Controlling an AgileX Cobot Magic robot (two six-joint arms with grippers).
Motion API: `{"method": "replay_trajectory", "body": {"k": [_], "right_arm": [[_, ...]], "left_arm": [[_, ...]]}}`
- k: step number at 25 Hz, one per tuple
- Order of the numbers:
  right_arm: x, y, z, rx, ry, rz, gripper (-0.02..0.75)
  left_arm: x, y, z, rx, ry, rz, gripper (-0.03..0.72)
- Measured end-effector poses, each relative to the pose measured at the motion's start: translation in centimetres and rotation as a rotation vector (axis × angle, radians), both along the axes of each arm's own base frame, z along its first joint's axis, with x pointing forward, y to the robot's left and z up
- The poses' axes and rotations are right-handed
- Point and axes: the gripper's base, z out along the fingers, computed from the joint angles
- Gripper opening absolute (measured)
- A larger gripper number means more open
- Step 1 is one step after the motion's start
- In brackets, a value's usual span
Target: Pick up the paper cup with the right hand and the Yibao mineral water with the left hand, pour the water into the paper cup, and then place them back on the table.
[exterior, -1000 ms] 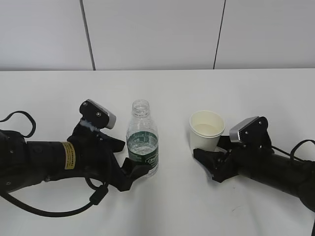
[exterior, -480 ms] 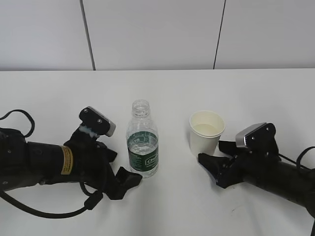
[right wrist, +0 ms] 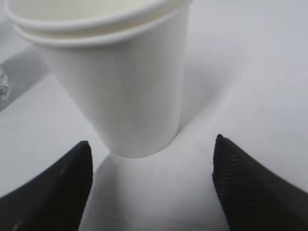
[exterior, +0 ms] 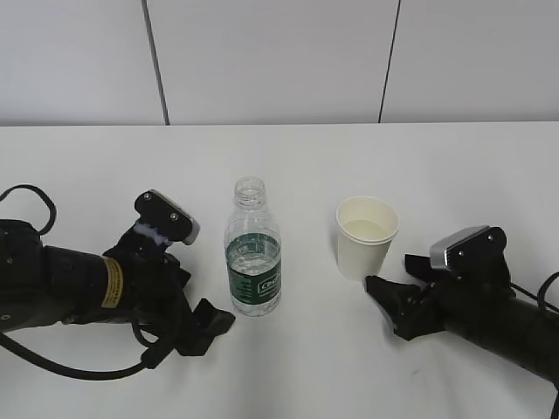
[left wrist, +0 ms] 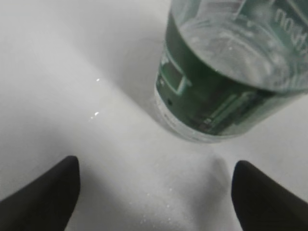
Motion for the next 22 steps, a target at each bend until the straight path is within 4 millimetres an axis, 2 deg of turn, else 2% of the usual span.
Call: {"method": "replay_trajectory", "body": {"k": [10, 22], "right_arm": [[0.1, -1.4, 0.0, -0.013, 0.004, -0.18, 0.605], [0.7, -4.3, 0.0, -0.042, -0.002, -0.523, 0.596]], "left_arm": [[0.7, 1.5, 0.2, 0.043, 0.006, 0.061, 0.589], [2.9, 6.1, 0.3, 0.023, 0.018, 0.27, 0.58]]}}
